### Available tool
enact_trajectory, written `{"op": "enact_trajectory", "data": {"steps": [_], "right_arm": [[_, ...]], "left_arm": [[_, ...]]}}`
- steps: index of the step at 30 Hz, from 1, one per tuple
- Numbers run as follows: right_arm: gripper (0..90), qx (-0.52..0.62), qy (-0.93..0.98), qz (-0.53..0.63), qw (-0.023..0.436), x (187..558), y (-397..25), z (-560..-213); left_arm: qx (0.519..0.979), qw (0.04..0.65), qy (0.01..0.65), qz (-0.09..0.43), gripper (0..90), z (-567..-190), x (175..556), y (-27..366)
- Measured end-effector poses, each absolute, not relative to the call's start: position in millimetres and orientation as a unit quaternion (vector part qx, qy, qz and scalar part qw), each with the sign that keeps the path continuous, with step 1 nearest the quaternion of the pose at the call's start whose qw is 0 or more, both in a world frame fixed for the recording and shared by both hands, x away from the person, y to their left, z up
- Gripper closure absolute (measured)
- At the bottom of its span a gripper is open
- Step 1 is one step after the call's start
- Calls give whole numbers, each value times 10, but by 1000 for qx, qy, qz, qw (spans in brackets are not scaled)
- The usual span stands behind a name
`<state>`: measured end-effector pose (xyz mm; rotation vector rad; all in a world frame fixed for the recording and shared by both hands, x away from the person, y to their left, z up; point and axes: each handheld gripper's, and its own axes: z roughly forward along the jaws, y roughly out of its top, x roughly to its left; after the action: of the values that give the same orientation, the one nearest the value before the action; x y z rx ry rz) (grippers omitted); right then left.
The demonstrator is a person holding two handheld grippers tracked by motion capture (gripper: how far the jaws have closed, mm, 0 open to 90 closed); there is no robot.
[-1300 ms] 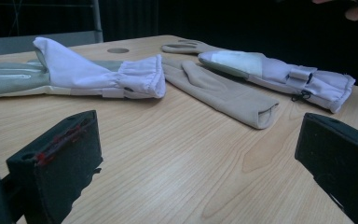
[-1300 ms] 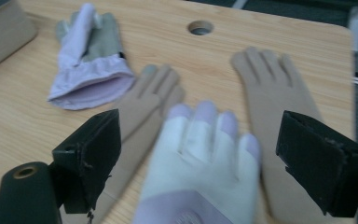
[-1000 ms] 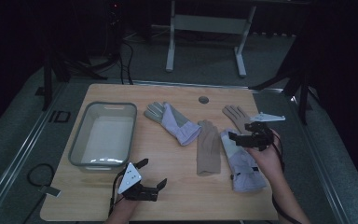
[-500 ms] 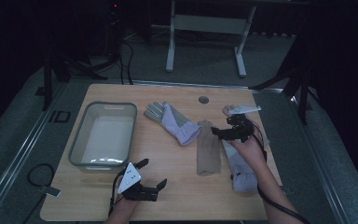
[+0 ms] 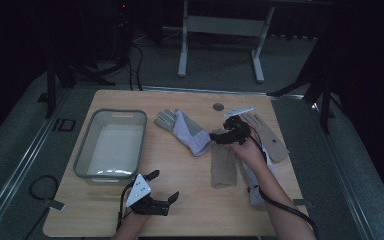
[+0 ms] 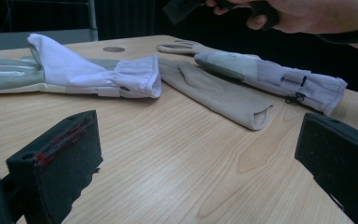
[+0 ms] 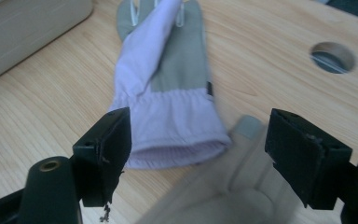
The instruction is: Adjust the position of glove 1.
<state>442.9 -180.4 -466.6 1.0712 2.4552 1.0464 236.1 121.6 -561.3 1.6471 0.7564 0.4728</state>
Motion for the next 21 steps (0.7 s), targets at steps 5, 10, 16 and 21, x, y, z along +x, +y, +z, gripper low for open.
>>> {"op": "enact_trajectory", "data": {"steps": [5, 10, 16, 21], "right_arm": [[243, 360, 853, 358, 123, 4507, -1678, -4748], [300, 349, 858, 358, 117, 4615, -1544, -4836], [429, 330, 867, 356, 116, 4749, -1359, -4959], [459, 328, 871, 352, 103, 4833, -1252, -5064]], "left_arm": [[709, 593, 325, 202, 4, -5613, 2363, 1219], [710, 591, 324, 203, 4, -5613, 2361, 1214], [709, 593, 325, 201, 4, -5613, 2369, 1217], [709, 593, 324, 200, 4, -5613, 2370, 1217]]}}
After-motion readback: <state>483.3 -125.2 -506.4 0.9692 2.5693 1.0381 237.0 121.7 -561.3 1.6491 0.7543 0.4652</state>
